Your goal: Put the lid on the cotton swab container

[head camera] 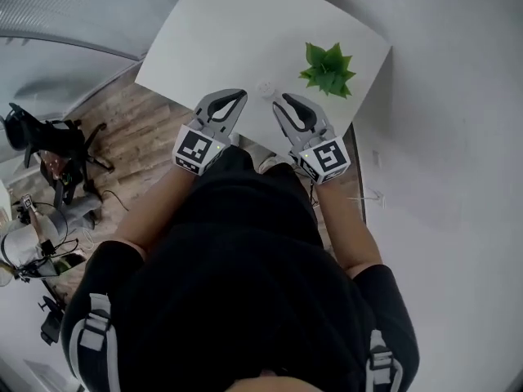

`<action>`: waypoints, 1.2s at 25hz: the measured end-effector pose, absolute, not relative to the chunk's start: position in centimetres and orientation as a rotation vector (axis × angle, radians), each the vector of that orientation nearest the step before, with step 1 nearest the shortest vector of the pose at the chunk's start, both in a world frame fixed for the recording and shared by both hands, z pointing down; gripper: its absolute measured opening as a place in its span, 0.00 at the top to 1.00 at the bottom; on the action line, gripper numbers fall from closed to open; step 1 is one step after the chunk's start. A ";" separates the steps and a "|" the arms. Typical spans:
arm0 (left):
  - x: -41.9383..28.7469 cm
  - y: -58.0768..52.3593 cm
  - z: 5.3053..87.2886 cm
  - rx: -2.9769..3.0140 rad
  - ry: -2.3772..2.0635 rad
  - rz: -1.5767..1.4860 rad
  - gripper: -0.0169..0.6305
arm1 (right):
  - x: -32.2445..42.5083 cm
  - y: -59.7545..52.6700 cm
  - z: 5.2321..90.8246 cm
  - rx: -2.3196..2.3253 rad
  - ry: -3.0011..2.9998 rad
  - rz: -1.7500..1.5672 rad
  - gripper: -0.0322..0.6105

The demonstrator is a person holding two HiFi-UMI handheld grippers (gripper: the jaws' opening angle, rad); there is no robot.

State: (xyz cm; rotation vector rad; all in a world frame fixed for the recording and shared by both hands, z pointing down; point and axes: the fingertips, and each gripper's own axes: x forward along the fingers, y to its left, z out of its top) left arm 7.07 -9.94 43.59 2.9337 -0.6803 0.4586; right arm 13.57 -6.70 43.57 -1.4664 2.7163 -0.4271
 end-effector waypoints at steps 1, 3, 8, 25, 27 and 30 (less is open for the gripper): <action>7.2 -10.0 42.9 2.947 -0.642 0.443 0.96 | 13.5 -6.6 42.7 -1.486 2.678 -0.433 0.79; 7.6 -10.0 41.3 2.968 -0.560 0.408 0.96 | 13.6 -6.5 41.0 -1.540 2.612 -0.426 0.82; 7.6 -10.5 37.1 3.020 -0.373 0.310 0.96 | 13.5 -6.4 37.2 -1.687 2.543 -0.327 0.89; 6.9 -11.9 29.0 3.161 0.012 0.127 0.96 | 12.6 -6.3 29.8 -1.951 2.336 -0.186 0.93; 6.7 -11.9 29.0 3.174 0.016 0.119 0.96 | 12.5 -6.2 29.7 -1.958 2.335 -0.172 0.93; 6.4 -12.3 29.0 3.170 -0.006 0.121 0.96 | 12.7 -6.3 29.4 -1.969 2.319 -0.152 0.93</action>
